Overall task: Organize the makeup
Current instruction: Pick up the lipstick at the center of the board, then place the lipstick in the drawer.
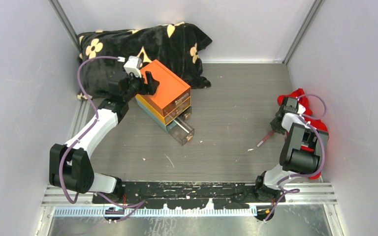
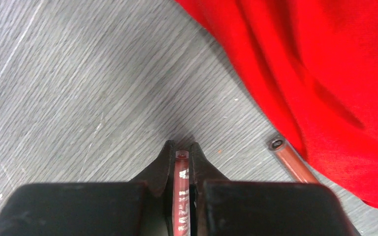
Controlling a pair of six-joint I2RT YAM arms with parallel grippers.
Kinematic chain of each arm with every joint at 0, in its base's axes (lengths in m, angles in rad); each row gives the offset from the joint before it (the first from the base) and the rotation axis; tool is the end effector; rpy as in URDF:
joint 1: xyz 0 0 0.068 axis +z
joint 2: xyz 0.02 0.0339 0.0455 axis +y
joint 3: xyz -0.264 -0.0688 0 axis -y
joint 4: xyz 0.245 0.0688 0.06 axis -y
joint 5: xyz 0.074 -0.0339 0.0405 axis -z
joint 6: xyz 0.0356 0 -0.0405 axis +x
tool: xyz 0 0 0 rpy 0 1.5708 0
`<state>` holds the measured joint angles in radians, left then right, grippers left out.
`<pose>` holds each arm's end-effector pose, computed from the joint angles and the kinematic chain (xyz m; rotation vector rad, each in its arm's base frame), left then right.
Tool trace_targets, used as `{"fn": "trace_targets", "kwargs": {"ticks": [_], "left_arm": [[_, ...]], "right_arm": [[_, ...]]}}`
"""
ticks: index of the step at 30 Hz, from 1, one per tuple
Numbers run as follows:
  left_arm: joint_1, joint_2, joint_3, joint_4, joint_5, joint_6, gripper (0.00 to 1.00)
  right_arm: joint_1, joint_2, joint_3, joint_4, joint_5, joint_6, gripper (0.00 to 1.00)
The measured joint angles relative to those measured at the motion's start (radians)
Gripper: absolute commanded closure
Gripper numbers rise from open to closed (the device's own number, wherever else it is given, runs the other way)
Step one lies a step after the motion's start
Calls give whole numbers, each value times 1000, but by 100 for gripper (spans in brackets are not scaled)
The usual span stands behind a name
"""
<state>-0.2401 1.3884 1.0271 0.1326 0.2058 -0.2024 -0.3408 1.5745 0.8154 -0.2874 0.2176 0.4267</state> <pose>0.3174 -0.0852 0.3180 0.1832 1.8135 -0.4995 0.2750 -0.1057 0.1582 1.0434 2.3807 -0.2536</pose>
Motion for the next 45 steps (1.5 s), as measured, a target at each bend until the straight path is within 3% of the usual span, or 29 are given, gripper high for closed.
{"fn": "trace_targets", "kwargs": {"ticks": [5, 15, 20, 26, 31, 45], "left_arm": [[0, -2, -1, 0, 0, -3, 25], [0, -12, -1, -12, 0, -5, 25], [0, -12, -1, -11, 1, -10, 25], [0, -13, -1, -13, 5, -22, 25], [0, -25, -1, -32, 5, -25, 25], [0, -41, -3, -55, 5, -26, 25]], "right_arm": [[27, -8, -1, -6, -76, -29, 99], [262, -126, 101, -155, -254, -63, 99], [402, -193, 243, -191, -257, -56, 99], [659, -192, 338, -191, -227, -30, 99], [833, -180, 330, -108, -175, 12, 99], [1033, -52, 283, 131, -120, 147, 99]]}}
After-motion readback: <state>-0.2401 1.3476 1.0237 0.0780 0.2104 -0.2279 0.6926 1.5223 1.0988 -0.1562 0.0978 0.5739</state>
